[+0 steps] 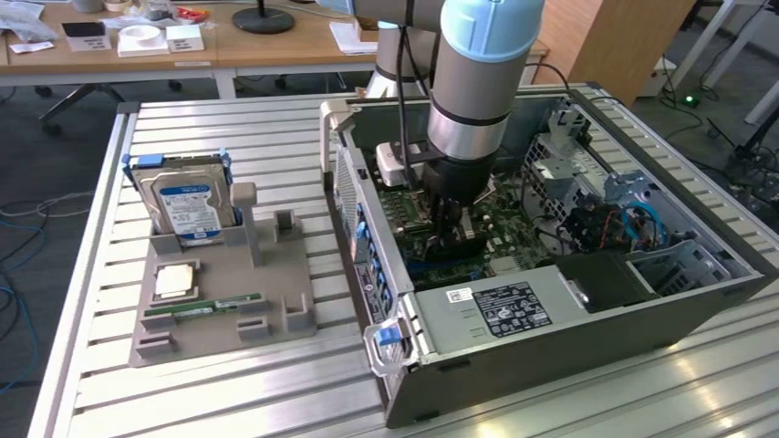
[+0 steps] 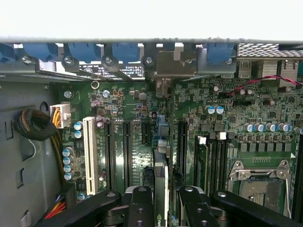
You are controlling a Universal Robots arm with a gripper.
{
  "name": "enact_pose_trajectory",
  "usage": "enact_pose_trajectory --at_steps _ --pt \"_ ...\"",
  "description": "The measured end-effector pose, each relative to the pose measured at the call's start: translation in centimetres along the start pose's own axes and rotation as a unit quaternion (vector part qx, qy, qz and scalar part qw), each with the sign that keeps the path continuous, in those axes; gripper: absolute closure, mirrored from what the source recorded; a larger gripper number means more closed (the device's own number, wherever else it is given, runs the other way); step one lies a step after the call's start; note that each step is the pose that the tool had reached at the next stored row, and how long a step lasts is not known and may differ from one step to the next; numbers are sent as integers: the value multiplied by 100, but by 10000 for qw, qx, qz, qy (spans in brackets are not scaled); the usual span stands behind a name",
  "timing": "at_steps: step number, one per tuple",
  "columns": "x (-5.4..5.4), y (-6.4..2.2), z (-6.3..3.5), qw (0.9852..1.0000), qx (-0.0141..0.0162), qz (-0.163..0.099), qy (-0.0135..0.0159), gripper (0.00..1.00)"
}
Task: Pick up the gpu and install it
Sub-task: 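Insert the gpu into the slot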
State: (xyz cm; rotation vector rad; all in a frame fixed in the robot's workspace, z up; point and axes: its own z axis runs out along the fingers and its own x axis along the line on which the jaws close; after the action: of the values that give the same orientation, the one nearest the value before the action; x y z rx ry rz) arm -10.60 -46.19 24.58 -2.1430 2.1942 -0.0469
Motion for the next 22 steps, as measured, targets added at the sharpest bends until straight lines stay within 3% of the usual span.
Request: enact_pose_trajectory --at_steps 14,22 --pt "1 46 -4 10000 23 -2 -2 74" --pt "-1 43 -57 10000 23 -1 -2 74"
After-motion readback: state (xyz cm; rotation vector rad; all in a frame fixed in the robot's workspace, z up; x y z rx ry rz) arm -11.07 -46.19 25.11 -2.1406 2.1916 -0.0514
